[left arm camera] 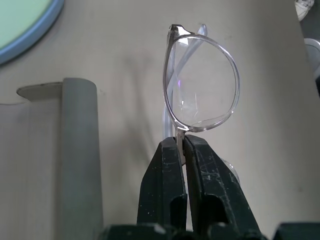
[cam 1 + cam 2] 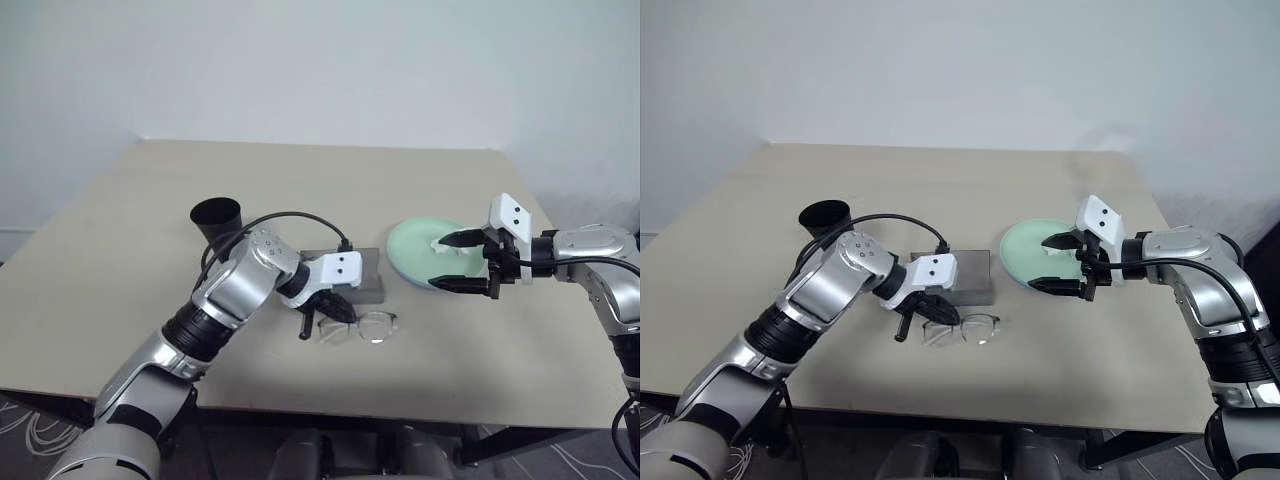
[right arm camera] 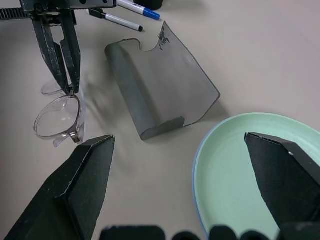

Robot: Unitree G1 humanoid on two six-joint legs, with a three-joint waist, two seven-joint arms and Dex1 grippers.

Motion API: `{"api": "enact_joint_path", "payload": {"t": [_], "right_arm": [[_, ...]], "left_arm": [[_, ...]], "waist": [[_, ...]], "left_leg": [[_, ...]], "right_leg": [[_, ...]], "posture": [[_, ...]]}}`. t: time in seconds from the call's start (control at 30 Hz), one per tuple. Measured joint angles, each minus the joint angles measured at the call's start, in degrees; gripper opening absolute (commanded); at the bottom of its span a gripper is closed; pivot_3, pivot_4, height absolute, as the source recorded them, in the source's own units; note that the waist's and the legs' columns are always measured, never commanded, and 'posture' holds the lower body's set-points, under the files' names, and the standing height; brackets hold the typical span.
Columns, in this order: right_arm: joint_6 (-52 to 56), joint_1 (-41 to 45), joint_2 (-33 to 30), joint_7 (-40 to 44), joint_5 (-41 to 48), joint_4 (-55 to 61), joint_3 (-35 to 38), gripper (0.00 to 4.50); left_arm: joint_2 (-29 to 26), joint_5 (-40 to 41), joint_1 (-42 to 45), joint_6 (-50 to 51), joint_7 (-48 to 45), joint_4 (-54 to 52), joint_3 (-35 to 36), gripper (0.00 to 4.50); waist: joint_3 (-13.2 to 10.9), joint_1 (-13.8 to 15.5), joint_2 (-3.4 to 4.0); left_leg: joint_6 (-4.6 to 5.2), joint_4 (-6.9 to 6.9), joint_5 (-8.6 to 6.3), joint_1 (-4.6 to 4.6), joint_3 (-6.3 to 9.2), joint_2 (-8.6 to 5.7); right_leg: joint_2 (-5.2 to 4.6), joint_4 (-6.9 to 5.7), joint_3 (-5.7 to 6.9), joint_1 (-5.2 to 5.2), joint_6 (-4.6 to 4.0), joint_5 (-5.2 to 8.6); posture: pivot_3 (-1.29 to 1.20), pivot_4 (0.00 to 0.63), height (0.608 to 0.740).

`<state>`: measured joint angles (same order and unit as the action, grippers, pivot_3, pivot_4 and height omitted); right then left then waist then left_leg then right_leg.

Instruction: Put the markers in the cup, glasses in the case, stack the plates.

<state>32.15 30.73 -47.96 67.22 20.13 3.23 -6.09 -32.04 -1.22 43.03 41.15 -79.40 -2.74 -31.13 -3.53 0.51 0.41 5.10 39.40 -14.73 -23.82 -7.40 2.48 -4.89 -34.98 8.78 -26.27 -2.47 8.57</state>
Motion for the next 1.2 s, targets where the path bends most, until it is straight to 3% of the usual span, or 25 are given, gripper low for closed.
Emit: {"api": "enact_joint_path", "payload": {"t": [0.43,0.7,0.97,1.2], "right_arm": [[0.0,0.0,0.4,0.0,0.0,0.0,-0.1,4.50],[0.0,0.0,0.4,0.0,0.0,-0.1,-0.1,4.50],[-0.2,0.1,0.7,-0.1,-0.4,-0.6,-0.1,4.50],[-0.4,0.3,1.4,-0.1,-0.7,-1.4,-0.2,4.50]], "left_arm": [[-3.2,-4.1,0.2,-10.9,1.3,4.8,-4.9,0.12],[-2.1,0.2,7.8,-10.1,-2.0,10.1,-0.2,0.12],[-0.1,3.0,16.6,-12.0,-2.9,22.8,4.9,0.12],[4.9,-3.7,18.9,-22.8,5.6,38.1,4.0,0.12]], "waist": [[0.0,0.0,0.00],[0.0,0.0,-0.01],[0.0,0.0,-0.01],[0.0,0.0,-0.02]], "left_leg": [[0.00,0.02,0.00,0.00,-0.01,0.00],[0.03,0.20,-0.02,-0.11,0.06,0.00],[0.14,0.33,-0.08,-0.12,0.00,-0.02],[0.20,0.47,-0.12,-0.25,0.01,-0.02]], "right_leg": [[-0.02,0.01,-0.02,0.00,0.00,0.00],[-0.01,-0.02,0.02,-0.02,0.00,0.00],[-0.01,-0.06,-0.01,-0.01,0.07,-0.05],[-0.02,-0.08,-0.02,-0.05,0.16,-0.11]], "posture": [[0.00,0.000,0.732],[0.00,0.000,0.732],[0.00,0.000,0.732],[0.00,0.000,0.732]]}}
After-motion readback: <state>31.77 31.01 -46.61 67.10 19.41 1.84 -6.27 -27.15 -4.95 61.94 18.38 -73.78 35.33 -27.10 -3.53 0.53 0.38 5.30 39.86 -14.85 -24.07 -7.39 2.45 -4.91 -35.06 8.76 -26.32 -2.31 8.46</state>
